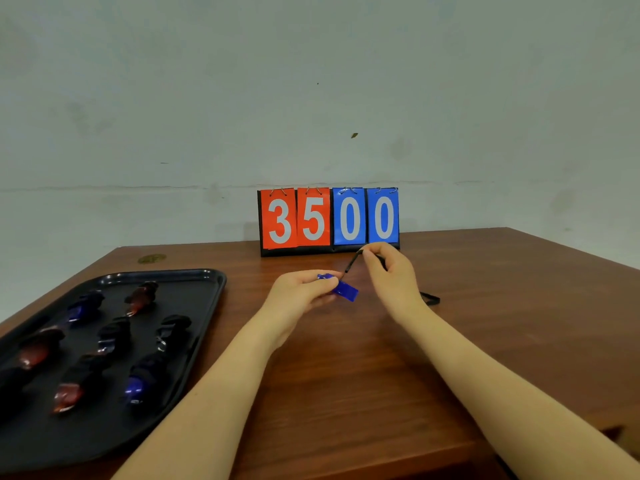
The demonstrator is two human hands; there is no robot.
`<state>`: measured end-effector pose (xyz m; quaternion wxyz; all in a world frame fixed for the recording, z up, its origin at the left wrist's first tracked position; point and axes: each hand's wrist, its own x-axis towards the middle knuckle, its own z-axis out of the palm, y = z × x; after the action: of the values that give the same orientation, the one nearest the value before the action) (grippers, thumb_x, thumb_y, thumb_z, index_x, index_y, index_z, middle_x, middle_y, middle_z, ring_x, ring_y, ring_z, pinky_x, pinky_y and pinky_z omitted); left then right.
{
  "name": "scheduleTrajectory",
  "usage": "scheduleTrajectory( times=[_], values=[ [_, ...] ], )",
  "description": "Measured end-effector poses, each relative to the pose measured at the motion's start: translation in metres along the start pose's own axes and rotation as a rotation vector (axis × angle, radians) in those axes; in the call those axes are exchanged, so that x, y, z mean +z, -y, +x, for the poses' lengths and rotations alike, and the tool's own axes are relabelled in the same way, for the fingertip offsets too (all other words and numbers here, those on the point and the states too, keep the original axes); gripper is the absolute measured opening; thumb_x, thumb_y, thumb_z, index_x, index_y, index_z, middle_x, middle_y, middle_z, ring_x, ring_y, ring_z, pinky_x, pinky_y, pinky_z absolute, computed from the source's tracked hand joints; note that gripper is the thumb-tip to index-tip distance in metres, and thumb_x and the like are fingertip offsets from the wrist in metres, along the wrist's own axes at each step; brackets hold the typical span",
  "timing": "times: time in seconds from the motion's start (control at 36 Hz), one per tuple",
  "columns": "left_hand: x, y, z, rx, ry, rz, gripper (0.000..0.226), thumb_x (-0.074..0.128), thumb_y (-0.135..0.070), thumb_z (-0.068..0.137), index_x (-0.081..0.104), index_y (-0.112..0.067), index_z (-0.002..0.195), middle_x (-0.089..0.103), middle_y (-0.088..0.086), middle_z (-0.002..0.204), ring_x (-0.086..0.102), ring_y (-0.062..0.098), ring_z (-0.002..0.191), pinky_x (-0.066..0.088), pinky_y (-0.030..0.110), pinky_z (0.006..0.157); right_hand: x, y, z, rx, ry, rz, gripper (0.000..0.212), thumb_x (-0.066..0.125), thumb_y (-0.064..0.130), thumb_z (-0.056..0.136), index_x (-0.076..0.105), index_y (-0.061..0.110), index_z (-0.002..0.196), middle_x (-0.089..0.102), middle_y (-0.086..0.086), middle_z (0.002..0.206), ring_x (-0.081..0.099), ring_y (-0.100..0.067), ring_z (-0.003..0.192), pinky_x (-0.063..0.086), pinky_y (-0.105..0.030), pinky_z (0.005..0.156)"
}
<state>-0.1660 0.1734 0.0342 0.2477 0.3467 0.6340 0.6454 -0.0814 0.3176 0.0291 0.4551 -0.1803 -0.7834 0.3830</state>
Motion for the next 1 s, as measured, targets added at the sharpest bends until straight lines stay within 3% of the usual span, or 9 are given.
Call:
scheduleTrajectory(
  times=[0.17,0.22,0.36,0.44,0.56,0.75,0.92,1.0],
  values=[
    [0.008,-0.007,-0.007,0.047,0.097,-0.273,0.016,0.061,-0.008,0.091,0.071,-0.016,0.1,0.075,0.003,0.1,0.07,0.014,0.097,0.056,0.022,0.078,0.003,-0.003,-0.004,0.024,0.142,0.024,0.011,0.052,0.018,0.097,0.063,0.022,0.098,0.065,0.009,0.092,0.059,-0.005,0.091,0.046,-0.015,0.076],
    [0.007,-0.008,-0.006,0.046,0.062,-0.379,0.017,0.061,-0.006,0.09,0.07,-0.013,0.102,0.075,0.005,0.101,0.071,0.014,0.097,0.057,0.023,0.078,0.007,-0.006,-0.005,0.013,0.212,-0.015,0.014,0.053,0.015,0.096,0.064,0.021,0.102,0.066,0.009,0.094,0.059,-0.004,0.093,0.046,-0.018,0.081],
    [0.004,-0.007,-0.002,-0.031,-0.043,-0.655,0.024,0.06,-0.004,0.09,0.066,-0.004,0.114,0.07,0.014,0.11,0.07,0.02,0.098,0.059,0.027,0.078,0.015,-0.003,-0.015,-0.037,0.359,-0.067,0.019,0.05,0.021,0.099,0.061,0.034,0.107,0.063,0.021,0.094,0.058,0.006,0.094,0.042,-0.011,0.081],
    [0.003,-0.005,-0.001,-0.045,-0.081,-0.72,0.02,0.059,-0.005,0.091,0.068,-0.005,0.11,0.07,0.015,0.106,0.07,0.02,0.096,0.059,0.027,0.077,0.02,-0.002,-0.018,-0.083,0.43,-0.134,0.019,0.05,0.023,0.098,0.065,0.029,0.109,0.065,0.019,0.099,0.06,0.003,0.099,0.044,-0.015,0.087],
    [0.0,-0.001,0.003,-0.035,-0.133,-0.618,0.021,0.06,-0.007,0.092,0.068,-0.009,0.111,0.068,0.012,0.11,0.068,0.019,0.099,0.057,0.028,0.08,0.022,-0.002,-0.019,-0.162,0.466,-0.272,0.021,0.049,0.027,0.099,0.067,0.023,0.109,0.067,0.011,0.098,0.06,-0.002,0.092,0.047,-0.019,0.083],
    [-0.012,0.012,0.013,-0.012,-0.263,-0.17,0.02,0.062,-0.014,0.092,0.07,-0.021,0.109,0.068,0.004,0.113,0.064,0.015,0.103,0.053,0.03,0.091,0.022,0.004,-0.025,-0.263,0.556,-0.367,0.017,0.048,0.028,0.099,0.064,0.02,0.098,0.065,0.005,0.087,0.058,-0.008,0.08,0.048,-0.029,0.075],
    [-0.015,0.016,0.011,0.045,-0.246,-0.015,0.026,0.06,-0.016,0.093,0.066,-0.02,0.118,0.066,0.002,0.116,0.062,0.014,0.107,0.053,0.022,0.083,0.021,0.007,-0.027,-0.322,0.565,-0.411,0.015,0.042,0.024,0.101,0.055,0.028,0.094,0.057,0.012,0.083,0.052,-0.002,0.074,0.036,-0.013,0.067],
    [-0.015,0.017,0.012,0.056,-0.277,-0.024,0.021,0.06,-0.015,0.093,0.068,-0.022,0.111,0.067,0.003,0.115,0.062,0.016,0.109,0.052,0.033,0.095,0.02,0.007,-0.026,-0.321,0.528,-0.397,0.014,0.043,0.025,0.101,0.053,0.029,0.092,0.053,0.016,0.075,0.05,0.001,0.068,0.032,-0.012,0.063]
  ],
)
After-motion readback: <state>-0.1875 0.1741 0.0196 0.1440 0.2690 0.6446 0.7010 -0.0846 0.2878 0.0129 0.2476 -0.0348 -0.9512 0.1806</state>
